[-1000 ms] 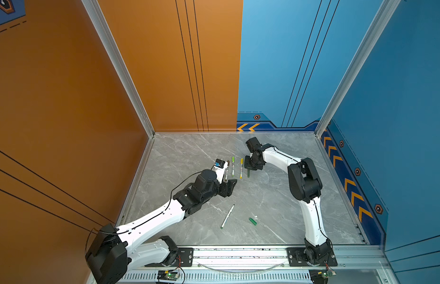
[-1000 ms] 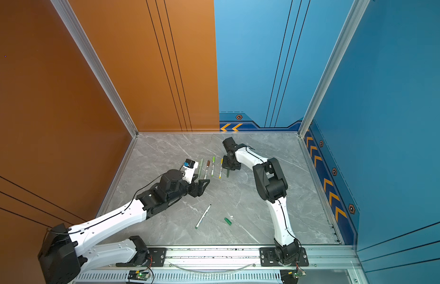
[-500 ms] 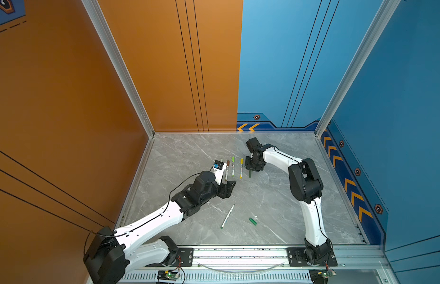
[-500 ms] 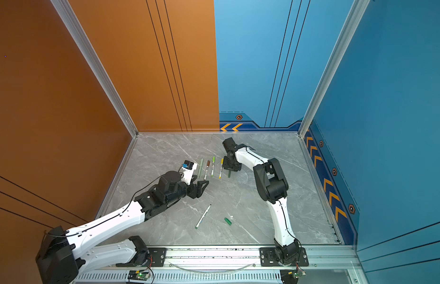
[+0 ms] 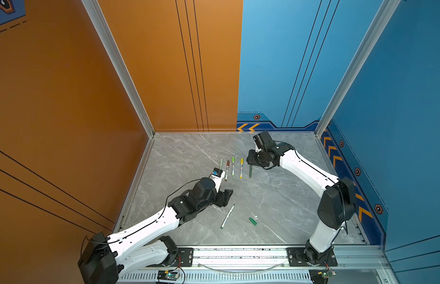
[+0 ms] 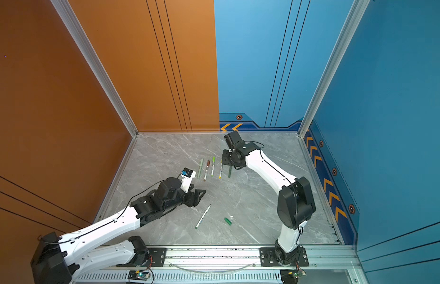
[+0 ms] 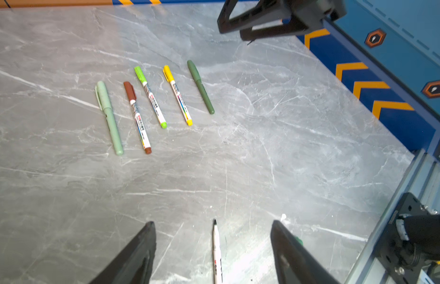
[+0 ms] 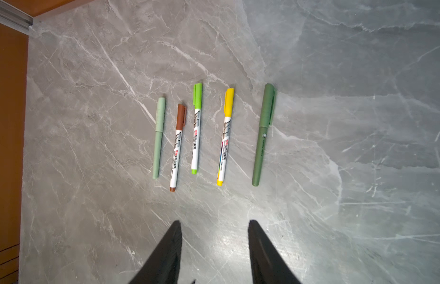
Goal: Insert pens into pen caps
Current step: Place the pen at the center of the table, then pick up the pen from the bottom-center of the table.
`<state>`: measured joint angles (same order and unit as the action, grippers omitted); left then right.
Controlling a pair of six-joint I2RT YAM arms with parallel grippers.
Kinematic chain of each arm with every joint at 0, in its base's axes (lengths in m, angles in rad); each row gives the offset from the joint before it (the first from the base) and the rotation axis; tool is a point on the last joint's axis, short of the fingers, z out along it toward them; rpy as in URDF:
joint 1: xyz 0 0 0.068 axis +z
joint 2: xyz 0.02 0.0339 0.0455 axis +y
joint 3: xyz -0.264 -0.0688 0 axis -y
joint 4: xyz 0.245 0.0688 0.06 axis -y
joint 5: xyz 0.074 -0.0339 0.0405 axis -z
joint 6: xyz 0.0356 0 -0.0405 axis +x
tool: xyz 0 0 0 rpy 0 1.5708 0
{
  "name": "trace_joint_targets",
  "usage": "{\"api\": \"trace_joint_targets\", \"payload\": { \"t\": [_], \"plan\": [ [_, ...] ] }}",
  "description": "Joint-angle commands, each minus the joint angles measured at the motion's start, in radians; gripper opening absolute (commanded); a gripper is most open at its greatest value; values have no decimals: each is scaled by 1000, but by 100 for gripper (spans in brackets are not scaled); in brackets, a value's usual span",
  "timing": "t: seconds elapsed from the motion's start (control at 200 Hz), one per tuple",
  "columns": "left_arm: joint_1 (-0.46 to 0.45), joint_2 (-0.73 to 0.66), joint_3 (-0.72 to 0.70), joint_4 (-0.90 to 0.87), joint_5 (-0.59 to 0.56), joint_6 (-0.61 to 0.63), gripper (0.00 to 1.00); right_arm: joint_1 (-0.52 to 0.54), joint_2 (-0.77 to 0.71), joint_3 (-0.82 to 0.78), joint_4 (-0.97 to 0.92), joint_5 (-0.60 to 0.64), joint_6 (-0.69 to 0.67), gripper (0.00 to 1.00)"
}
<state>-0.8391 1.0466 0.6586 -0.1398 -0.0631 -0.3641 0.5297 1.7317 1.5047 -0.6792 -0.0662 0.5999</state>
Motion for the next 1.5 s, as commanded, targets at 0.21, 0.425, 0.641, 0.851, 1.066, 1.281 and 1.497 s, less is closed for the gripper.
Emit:
{"api": "trace_joint_targets", "payload": {
  "t": [0.21, 0.425, 0.641, 0.851, 1.066, 1.281, 1.497],
  "plan": [
    [-210, 216, 97, -299, -125, -64, 72, 0, -205, -280, 6, 72, 8, 47],
    [-238, 329, 120, -363, -117, -112, 67, 3, -247, -355, 71, 48, 36, 47],
    [-238, 430, 144, -362, -101, -109, 58, 14, -260, -365, 95, 35, 46, 47],
    [-233, 507, 177, -362, -86, -84, 46, 16, -268, -361, 95, 34, 46, 47],
    [-224, 559, 181, -360, -62, -85, 31, 16, -281, -360, 96, 44, 51, 47],
    [-219, 612, 191, -352, -62, -79, 18, 15, -288, -361, 104, 45, 59, 47],
    [-194, 660, 191, -316, -84, -81, 6, 2, -288, -388, 138, 36, 83, 47]
  ]
}}
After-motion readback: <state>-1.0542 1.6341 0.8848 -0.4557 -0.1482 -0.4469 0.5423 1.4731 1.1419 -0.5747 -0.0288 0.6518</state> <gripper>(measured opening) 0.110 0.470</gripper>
